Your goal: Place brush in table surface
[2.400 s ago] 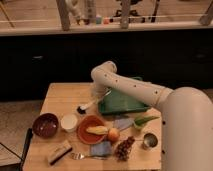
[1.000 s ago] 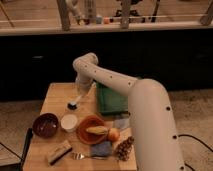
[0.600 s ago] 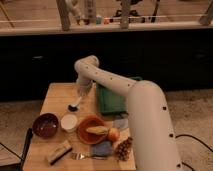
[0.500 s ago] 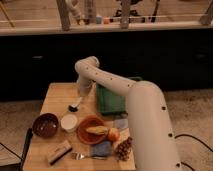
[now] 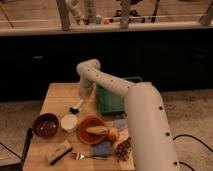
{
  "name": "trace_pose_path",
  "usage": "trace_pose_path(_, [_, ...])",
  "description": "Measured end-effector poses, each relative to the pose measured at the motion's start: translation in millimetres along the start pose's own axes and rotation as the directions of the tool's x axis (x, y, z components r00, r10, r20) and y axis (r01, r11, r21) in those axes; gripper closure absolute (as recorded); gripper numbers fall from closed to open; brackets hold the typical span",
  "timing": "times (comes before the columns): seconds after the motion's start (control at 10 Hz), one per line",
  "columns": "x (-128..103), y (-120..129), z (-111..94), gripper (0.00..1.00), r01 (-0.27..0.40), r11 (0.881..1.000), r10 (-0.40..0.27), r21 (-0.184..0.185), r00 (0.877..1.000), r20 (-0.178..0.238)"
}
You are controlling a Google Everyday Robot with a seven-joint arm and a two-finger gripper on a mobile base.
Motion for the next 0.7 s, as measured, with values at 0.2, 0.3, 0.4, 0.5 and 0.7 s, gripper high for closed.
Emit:
trace_pose_path(0.2, [-2.4,-0.1,2.8,0.22,0.001,1.000,-0.001,-0.007,1.000,0.005])
trace_pose_path(0.3, [-3.1,-0.4,3.3,0.22,0.001,1.000,-0.001,-0.008,1.000,0.007])
trace_pose_path(0.4, [-4.1,-0.6,4.1,0.22,0.001,1.000,-0.001,-0.009,1.000,0.008])
trace_pose_path(0.5, [-5.1,-0.9,5.0,0.22,0.001,1.000,-0.001,-0.012,1.000,0.010])
trace_pose_path(0.7, [-5.5,-1.0,6.0,0.22,0.001,1.000,-0.001,-0.016,1.000,0.012])
